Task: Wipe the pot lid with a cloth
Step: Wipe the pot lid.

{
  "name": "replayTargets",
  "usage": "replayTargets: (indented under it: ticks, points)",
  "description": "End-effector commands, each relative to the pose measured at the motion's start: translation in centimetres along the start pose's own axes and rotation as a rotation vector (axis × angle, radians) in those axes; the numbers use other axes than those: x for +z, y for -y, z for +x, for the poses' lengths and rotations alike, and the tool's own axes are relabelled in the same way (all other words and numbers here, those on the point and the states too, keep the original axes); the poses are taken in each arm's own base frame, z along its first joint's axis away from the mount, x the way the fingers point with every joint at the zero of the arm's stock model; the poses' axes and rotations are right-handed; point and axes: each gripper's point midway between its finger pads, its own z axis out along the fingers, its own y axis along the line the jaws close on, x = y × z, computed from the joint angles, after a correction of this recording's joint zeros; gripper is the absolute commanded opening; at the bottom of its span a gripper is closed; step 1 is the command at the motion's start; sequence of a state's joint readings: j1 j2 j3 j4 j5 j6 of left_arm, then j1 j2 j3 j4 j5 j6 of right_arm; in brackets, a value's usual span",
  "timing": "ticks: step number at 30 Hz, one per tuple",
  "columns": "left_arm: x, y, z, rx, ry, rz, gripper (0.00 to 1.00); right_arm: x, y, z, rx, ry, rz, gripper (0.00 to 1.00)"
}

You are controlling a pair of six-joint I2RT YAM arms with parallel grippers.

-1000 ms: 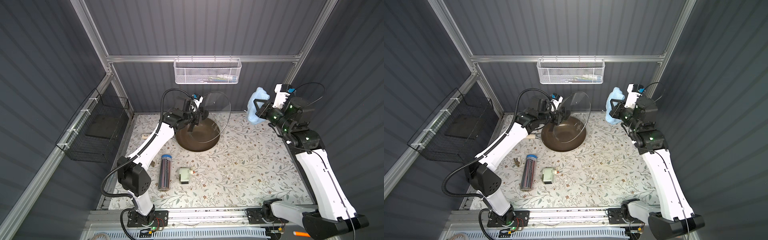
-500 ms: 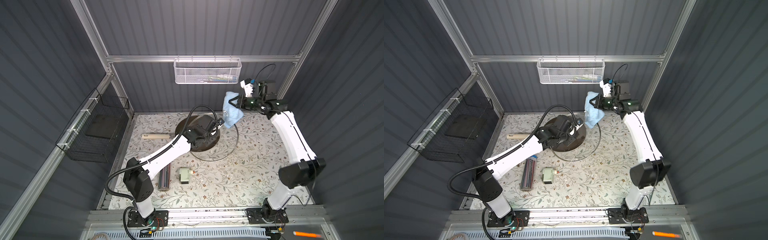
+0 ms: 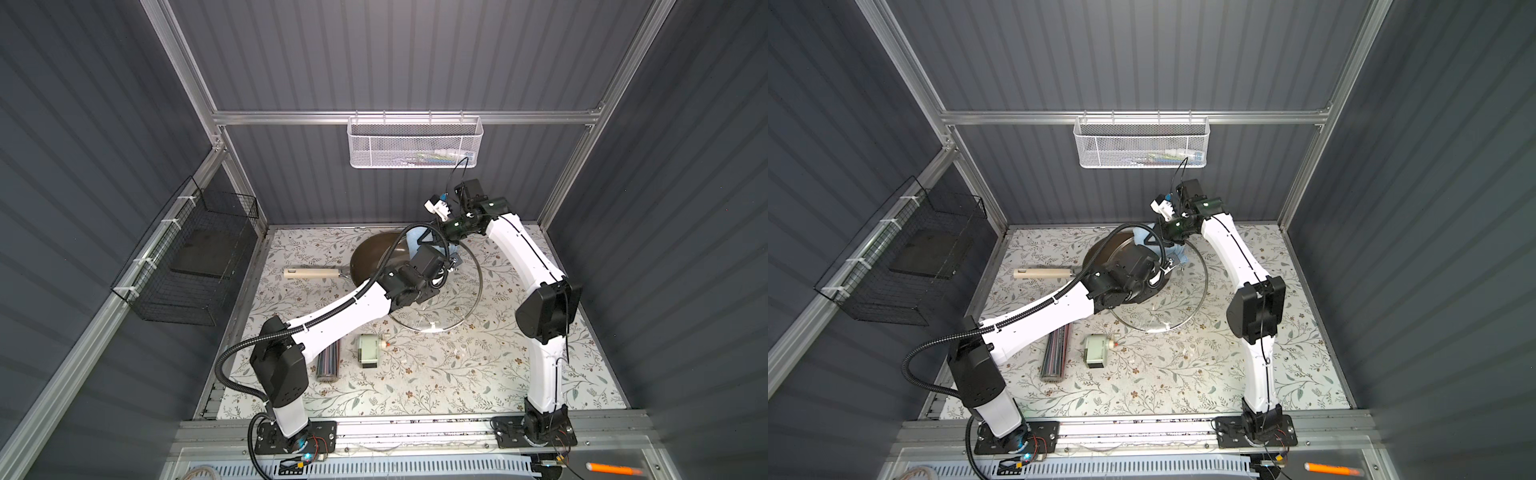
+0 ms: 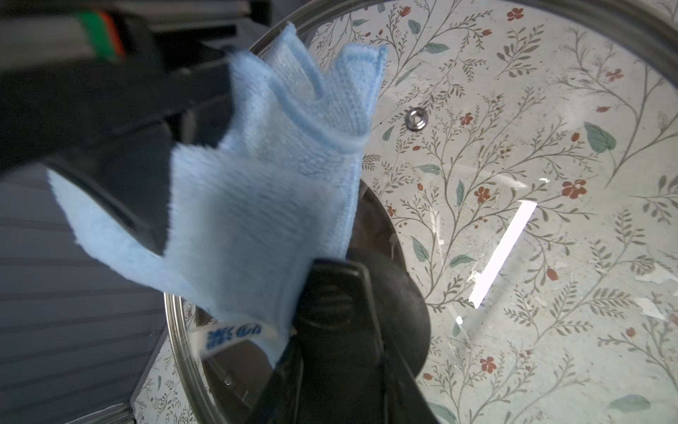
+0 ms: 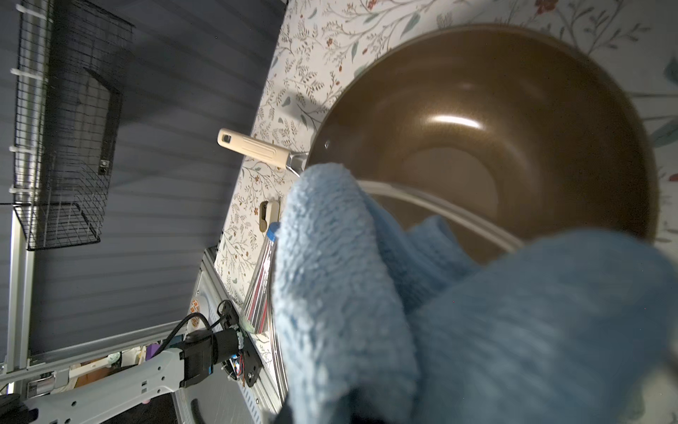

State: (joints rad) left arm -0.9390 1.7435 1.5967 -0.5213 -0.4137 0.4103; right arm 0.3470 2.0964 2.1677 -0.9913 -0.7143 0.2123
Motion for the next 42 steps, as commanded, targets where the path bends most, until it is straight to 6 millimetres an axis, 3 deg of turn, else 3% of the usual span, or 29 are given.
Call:
replayTargets:
  ticks: [1,5,10,15,19,24,28,31,35,38,42]
  points:
    - [-1.7,-5.7,-4.7,-0.101,0.16,-0.222,0.0,-2.0,3.6,1.6,0.048,0.021,0.147,0.0]
    - [-1.3,-6.4,-5.8,-0.134,0.184,-0.252,0.0,-5.7,7.3,2.6,0.195,0.147,0.187,0.0]
    - [0.1,-7.9,-7.0,-0.19,0.198,-0.274,0.0,-8.0,8.6,6.0,0.26,0.199,0.239,0.0]
    - [1.3,-9.8,-8.8,-0.288,0.239,-0.275,0.0,-7.9,6.8,8.8,0.31,0.248,0.189,0.0]
    - [1.8,-10.8,-10.7,-0.346,0.277,-0.28,0.0,-5.8,4.5,9.6,0.328,0.289,0.111,0.0]
    - [2.1,-11.3,-12.3,-0.425,0.314,-0.267,0.0,-2.7,0.2,7.1,0.288,0.34,-0.015,0.0]
    - [1.5,-11.5,-12.7,-0.462,0.334,-0.262,0.0,-2.1,-1.7,4.4,0.27,0.387,-0.063,0.0]
    - [0.8,-11.9,-12.3,-0.472,0.337,-0.273,0.0,-1.9,-0.3,3.6,0.275,0.387,0.02,0.0]
    - [-0.3,-12.3,-11.7,-0.473,0.334,-0.293,0.0,-2.9,3.2,4.0,0.303,0.407,0.173,0.0]
    - [-0.9,-12.3,-11.4,-0.471,0.332,-0.291,0.0,-5.4,6.8,4.2,0.315,0.482,0.328,0.0]
    - [-1.2,-12.1,-10.9,-0.441,0.318,-0.283,0.0,-9.4,9.7,4.4,0.325,0.54,0.42,0.0]
